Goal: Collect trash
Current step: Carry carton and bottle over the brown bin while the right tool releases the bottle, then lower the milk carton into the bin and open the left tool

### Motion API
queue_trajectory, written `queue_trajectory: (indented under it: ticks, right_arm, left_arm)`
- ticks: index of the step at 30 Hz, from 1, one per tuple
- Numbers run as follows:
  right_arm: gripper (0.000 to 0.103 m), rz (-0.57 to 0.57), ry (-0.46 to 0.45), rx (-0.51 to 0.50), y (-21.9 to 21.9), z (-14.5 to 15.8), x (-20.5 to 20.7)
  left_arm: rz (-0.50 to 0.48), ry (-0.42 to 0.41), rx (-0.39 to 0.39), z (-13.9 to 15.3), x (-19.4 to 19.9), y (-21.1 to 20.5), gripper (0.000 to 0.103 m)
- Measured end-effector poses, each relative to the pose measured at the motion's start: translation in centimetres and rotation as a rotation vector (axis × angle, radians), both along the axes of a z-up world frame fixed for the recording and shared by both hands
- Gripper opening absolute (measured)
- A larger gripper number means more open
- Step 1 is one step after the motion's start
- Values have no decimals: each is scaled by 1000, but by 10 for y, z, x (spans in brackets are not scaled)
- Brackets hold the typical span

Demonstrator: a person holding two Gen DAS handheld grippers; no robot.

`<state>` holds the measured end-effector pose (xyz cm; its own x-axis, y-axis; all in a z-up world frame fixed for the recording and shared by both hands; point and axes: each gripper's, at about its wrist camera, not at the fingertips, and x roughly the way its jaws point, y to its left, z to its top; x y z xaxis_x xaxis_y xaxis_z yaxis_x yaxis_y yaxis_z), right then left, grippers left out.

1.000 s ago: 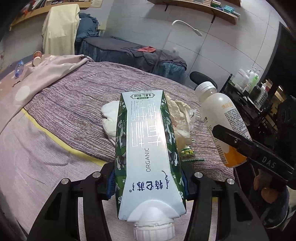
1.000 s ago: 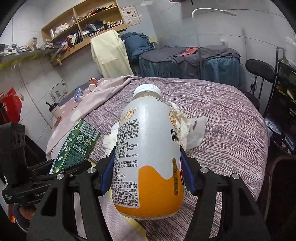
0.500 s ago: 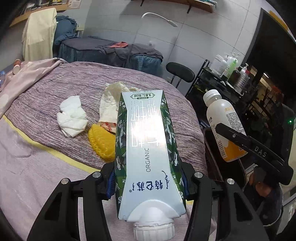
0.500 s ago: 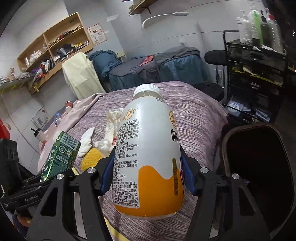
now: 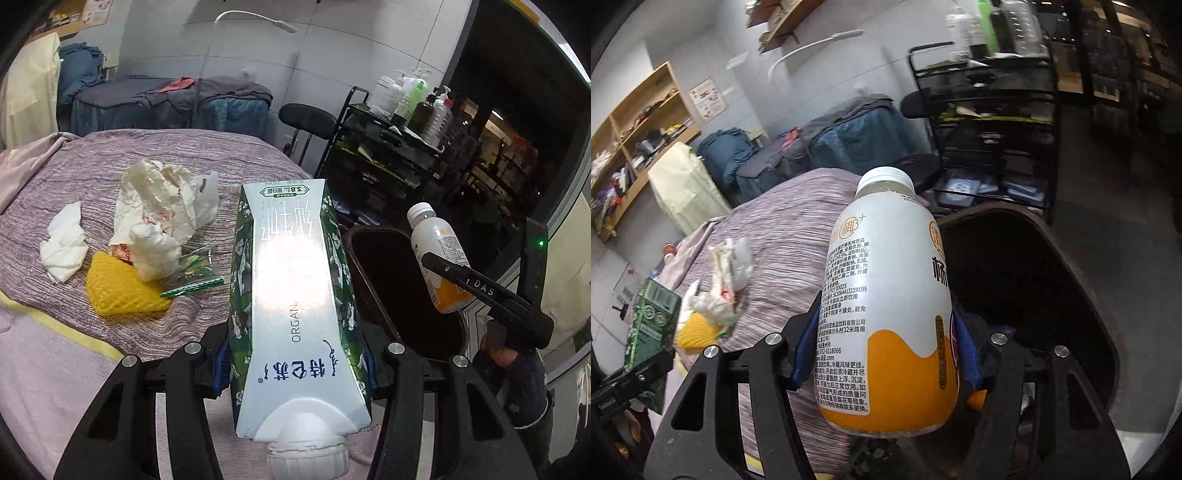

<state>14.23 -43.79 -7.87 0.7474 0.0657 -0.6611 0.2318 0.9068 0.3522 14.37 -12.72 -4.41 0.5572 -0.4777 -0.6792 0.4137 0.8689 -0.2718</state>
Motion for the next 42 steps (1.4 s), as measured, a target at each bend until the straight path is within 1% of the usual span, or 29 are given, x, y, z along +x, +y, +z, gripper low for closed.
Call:
queue_trajectory:
  ticks: [4,10,18,22,23,26,30,33,42]
  right_arm:
    - [62,-43,45,-5,-24,-19,-1]
    - [62,-65,117,-4,-52,-44,13]
    - [62,-71,194,16,-65,-69,37]
    - [62,-84,216,35,-66,-77,40]
    - [63,-89,217,41,-65,-77,39]
    - [72,-95,200,61,-66,-76,36]
    - [72,-118,172,71,-66,-71,26]
    - [72,-147,144,54,-66,-63,14]
    - [74,-237,64,8,-72,-39,-21]
  left_arm:
    - [-37,8,9,-2,0,-17,51]
    - [-87,28,20,-8,-1,-40,51]
    - [-130,45,31,-11,2,-60,51]
    - [-147,57,36,-13,4,-68,51]
    - [-150,58,38,-14,4,-69,51]
    - [-157,64,39,-15,5,-72,51]
    - [-171,73,35,-15,10,-79,51]
    - [-189,77,33,-14,12,-87,51]
    - [-270,85,53,-13,18,-130,51]
